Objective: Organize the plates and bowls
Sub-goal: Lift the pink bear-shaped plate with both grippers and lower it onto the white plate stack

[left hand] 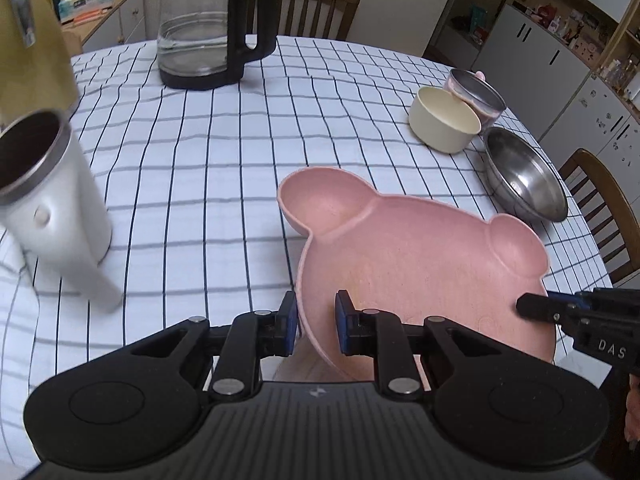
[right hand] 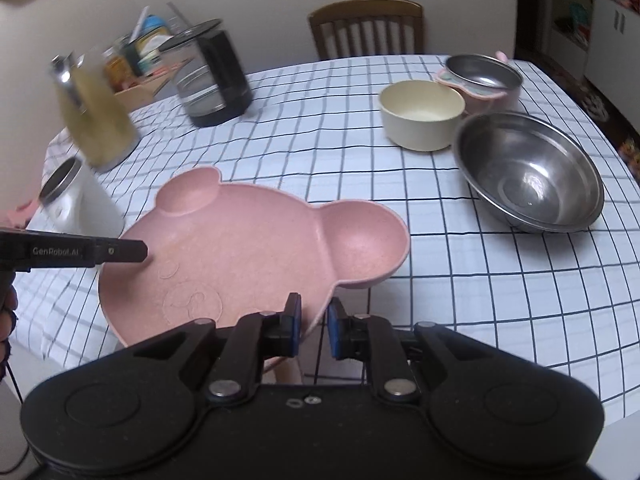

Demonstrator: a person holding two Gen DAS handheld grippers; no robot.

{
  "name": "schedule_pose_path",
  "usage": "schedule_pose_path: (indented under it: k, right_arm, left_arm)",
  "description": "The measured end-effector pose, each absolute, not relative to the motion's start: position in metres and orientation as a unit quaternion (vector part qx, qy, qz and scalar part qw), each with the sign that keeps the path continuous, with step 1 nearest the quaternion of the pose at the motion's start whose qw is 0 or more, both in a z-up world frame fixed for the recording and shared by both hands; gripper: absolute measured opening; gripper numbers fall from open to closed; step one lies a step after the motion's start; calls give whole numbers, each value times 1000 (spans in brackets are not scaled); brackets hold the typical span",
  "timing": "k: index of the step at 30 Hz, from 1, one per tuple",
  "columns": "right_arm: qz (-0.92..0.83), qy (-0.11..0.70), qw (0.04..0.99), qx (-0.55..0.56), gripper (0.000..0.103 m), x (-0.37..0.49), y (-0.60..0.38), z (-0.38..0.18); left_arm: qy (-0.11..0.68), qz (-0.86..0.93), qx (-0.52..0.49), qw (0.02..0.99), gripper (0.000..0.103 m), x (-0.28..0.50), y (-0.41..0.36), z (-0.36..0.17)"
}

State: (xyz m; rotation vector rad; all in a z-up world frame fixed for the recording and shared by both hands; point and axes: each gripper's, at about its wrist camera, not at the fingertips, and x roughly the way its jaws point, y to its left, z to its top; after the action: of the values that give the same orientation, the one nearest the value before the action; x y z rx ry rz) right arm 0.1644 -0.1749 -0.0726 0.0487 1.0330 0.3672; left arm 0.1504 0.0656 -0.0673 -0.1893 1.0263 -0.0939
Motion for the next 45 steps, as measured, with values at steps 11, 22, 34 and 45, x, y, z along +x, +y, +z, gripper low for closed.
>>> schedule_pose_path:
  k: [11, 22, 34, 45]
  right_arm:
    - [202, 489, 849, -3, 13, 128, -161, -80]
    - [213, 490, 845, -14, 13, 119, -158, -93]
    - [207, 501, 839, -40, 15, 117, -150, -108]
    - [189, 495, 845, -71, 25, 113, -143, -108]
  left_arm:
    - [489, -25, -77, 869, 19, 99, 68, -82]
    - [494, -18, -72, 866, 19, 83, 65, -95]
    - [500, -16, -57, 864, 19, 77, 63, -102]
    - [500, -15, -49, 864, 19, 79, 63, -104]
